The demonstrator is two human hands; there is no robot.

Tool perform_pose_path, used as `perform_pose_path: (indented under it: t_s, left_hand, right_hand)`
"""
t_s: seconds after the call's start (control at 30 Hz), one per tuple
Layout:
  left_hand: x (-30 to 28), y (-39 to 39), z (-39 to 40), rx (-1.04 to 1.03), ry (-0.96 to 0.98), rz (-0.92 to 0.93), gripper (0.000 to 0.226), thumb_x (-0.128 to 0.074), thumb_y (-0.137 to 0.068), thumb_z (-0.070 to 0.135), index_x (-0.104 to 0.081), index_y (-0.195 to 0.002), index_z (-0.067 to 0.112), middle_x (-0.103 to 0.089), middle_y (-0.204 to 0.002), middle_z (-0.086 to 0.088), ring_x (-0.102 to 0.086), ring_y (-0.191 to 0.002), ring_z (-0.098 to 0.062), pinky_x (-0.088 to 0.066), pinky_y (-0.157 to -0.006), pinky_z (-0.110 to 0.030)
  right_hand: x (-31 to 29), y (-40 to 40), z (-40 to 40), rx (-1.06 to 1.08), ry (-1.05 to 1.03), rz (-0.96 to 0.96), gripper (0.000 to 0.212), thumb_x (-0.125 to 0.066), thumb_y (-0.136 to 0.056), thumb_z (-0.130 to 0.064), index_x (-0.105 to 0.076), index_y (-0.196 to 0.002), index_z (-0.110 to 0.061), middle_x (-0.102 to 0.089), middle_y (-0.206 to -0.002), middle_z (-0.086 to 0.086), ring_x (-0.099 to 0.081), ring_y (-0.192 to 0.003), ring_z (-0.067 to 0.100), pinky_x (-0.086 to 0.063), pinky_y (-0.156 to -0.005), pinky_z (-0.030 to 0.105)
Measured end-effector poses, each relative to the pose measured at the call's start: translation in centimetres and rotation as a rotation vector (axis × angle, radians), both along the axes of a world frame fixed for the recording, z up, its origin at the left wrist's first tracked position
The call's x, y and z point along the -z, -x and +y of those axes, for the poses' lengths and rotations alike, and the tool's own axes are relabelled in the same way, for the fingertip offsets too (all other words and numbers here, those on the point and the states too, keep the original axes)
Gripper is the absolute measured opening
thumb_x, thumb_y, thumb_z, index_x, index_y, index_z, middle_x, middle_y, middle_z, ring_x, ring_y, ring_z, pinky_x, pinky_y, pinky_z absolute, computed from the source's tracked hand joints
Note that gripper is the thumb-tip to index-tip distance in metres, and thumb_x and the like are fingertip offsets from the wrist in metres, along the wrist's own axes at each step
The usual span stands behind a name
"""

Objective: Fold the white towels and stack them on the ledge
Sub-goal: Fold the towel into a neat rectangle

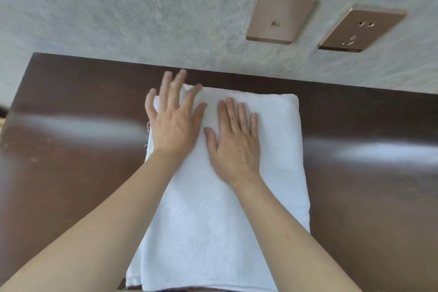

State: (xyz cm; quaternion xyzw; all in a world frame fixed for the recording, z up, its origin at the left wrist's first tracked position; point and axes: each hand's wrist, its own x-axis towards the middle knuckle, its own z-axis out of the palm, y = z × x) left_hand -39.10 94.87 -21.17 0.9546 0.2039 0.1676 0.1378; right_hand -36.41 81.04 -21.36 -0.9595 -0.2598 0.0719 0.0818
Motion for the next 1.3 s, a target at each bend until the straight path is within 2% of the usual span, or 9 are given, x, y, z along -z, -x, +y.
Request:
perform_pose_path:
  t_s: [0.07,0.13,0.23,0.33,0.47,0.7,0.93,1.13,1.3]
  left_hand:
    - [0.4,0.7,-0.2,0.222,0.045,0.111,0.042,-0.038,-0.105,0.035,-0.05,-0.144,0.024,-0.036,-0.16,-0.003,-0.018,-0.152,-0.025,-0.008,-0.122,-0.046]
    - [0.7,0.9,0.4,0.316,0.076,0.234,0.05,-0.031,-0.106,0.04,-0.035,-0.154,0.028,-0.024,-0.165,-0.001,-0.01,-0.154,-0.022,-0.004,-0.125,-0.042]
    - [0.8,0.6,0.6,0.297,0.031,0.326,0.059,-0.022,-0.104,0.055,-0.015,-0.159,0.035,-0.008,-0.168,0.003,0.001,-0.155,-0.019,0.004,-0.125,-0.04]
    - [0.5,0.2,0.2,0.273,0.016,0.371,0.062,-0.018,-0.103,0.06,-0.01,-0.159,0.035,-0.001,-0.168,0.003,0.007,-0.154,-0.018,0.005,-0.124,-0.042]
    - [-0.2,1.8,-1.6,0.284,0.071,0.402,0.059,-0.017,-0.104,0.047,-0.01,-0.16,0.03,0.0,-0.168,-0.001,0.01,-0.154,-0.024,0.014,-0.122,-0.042]
    - [0.4,7.1,-5.3,0.355,0.008,0.411,0.061,-0.013,-0.104,0.05,0.002,-0.16,0.029,0.01,-0.167,0.002,0.014,-0.153,-0.022,0.006,-0.124,-0.046]
    - [0.5,11.8,-8.2,0.267,0.049,0.427,0.067,-0.011,-0.103,0.053,-0.001,-0.16,0.02,0.006,-0.168,-0.005,0.013,-0.153,-0.028,0.002,-0.124,-0.051]
    - [1.1,11.3,-8.7,0.25,-0.01,0.385,0.07,-0.02,-0.101,0.054,-0.01,-0.16,0.019,-0.002,-0.168,-0.002,0.005,-0.154,-0.027,-0.004,-0.124,-0.052]
    - [1.2,11.4,-8.9,0.22,-0.035,0.391,0.07,-0.019,-0.1,0.053,-0.008,-0.16,0.02,0.0,-0.168,-0.002,0.005,-0.154,-0.026,-0.002,-0.124,-0.052]
  right_hand:
    - [0.4,-0.4,-0.7,0.045,0.018,-0.015,0.069,-0.01,-0.101,-0.055,-0.012,-0.161,-0.019,-0.005,-0.168,0.002,0.001,-0.155,0.019,0.0,-0.124,0.047]
    - [0.6,-1.1,-2.1,0.089,0.043,-0.041,0.07,-0.01,-0.101,-0.056,-0.007,-0.161,-0.02,-0.001,-0.168,0.002,0.003,-0.155,0.019,0.002,-0.124,0.046]
    - [0.2,-2.1,-4.9,0.224,0.132,-0.066,0.069,-0.012,-0.102,-0.054,-0.004,-0.161,-0.017,0.002,-0.168,0.003,0.007,-0.155,0.019,0.002,-0.124,0.047]
    - [-0.5,-1.7,-3.6,0.297,0.104,-0.042,0.072,-0.01,-0.101,-0.056,-0.006,-0.161,-0.014,0.003,-0.168,0.004,0.007,-0.154,0.023,0.006,-0.123,0.05]
    - [-0.7,1.5,-1.5,0.233,-0.017,-0.052,0.067,-0.012,-0.102,-0.053,-0.019,-0.159,-0.02,-0.009,-0.168,0.007,-0.008,-0.154,0.026,0.005,-0.124,0.047]
    - [0.3,0.4,-6.7,0.306,0.076,-0.092,0.059,-0.016,-0.104,-0.05,-0.014,-0.16,-0.029,-0.005,-0.169,0.0,0.003,-0.155,0.018,0.003,-0.124,0.046]
    - [0.2,0.4,-6.6,0.457,0.081,-0.105,0.06,-0.016,-0.104,-0.048,-0.013,-0.16,-0.028,-0.001,-0.169,-0.001,0.001,-0.155,0.025,-0.018,-0.12,0.05]
    - [0.1,0.0,-7.1,0.366,0.055,-0.111,0.061,-0.02,-0.103,-0.049,-0.021,-0.159,-0.023,-0.01,-0.168,0.005,-0.003,-0.154,0.029,-0.009,-0.123,0.053]
    - [0.1,6.9,-7.8,0.228,-0.025,-0.087,0.061,-0.025,-0.103,-0.048,-0.026,-0.158,-0.022,-0.021,-0.165,0.008,-0.011,-0.154,0.028,-0.007,-0.124,0.051]
